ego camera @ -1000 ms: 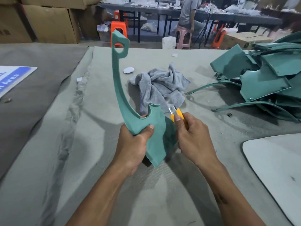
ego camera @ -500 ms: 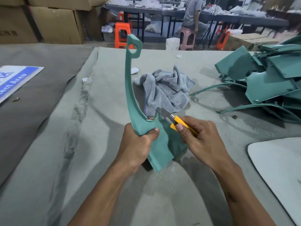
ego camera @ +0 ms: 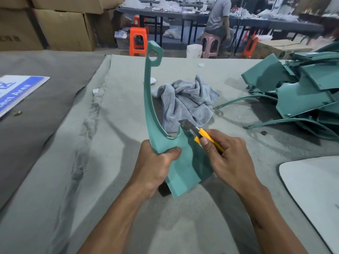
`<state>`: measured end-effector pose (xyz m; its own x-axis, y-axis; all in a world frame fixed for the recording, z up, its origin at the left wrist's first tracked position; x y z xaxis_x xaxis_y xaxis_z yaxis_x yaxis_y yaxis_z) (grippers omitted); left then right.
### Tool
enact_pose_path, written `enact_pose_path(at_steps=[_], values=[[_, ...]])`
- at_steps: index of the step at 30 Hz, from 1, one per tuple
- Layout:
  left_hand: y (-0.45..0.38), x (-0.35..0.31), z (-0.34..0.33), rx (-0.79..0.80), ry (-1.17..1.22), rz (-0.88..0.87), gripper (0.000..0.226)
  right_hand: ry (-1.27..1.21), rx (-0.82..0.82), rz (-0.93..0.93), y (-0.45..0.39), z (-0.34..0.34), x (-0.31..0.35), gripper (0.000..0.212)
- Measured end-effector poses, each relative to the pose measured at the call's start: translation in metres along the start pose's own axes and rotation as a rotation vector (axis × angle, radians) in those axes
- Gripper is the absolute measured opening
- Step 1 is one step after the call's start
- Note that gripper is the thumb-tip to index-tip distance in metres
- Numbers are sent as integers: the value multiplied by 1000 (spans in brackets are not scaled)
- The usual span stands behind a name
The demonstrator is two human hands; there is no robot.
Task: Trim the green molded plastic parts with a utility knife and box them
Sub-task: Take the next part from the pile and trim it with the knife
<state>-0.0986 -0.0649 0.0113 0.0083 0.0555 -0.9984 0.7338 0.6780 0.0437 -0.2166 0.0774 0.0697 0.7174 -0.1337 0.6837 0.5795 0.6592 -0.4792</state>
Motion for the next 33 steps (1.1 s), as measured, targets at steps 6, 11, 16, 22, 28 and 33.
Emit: enact_pose_path(at_steps=[6, 11, 16, 22, 28, 33], values=[[-2, -1, 3, -62, -11, -19, 21, 106, 2, -23, 2, -2, 4, 18], [-1, -8, 16, -208, -35, -81, 13, 61, 10, -35, 8, -21, 29, 37], [0, -15, 24, -294, -58, -139, 12, 128, 67, -124, 16, -43, 39, 51], [3, -19, 19, -255, -60, -166, 10, 50, 60, -157, 15, -36, 39, 46], [6, -20, 18, -242, -135, -168, 13, -45, 123, -232, 16, -44, 33, 47], [5, -16, 17, -248, -158, -147, 7, 86, 53, -207, 15, -34, 36, 48]])
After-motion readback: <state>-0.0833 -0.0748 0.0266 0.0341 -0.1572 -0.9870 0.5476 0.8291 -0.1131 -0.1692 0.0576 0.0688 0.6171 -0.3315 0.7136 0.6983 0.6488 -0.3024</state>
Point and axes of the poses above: each hand's wrist, its own y-axis away from the middle knuckle, its own z-axis out of the back of the hand, x = y × z, the point moved 9 cm from there along -y, towards the middle knuckle, and after that the axes turned 8 degrees about -y, right-handed, at the moved point
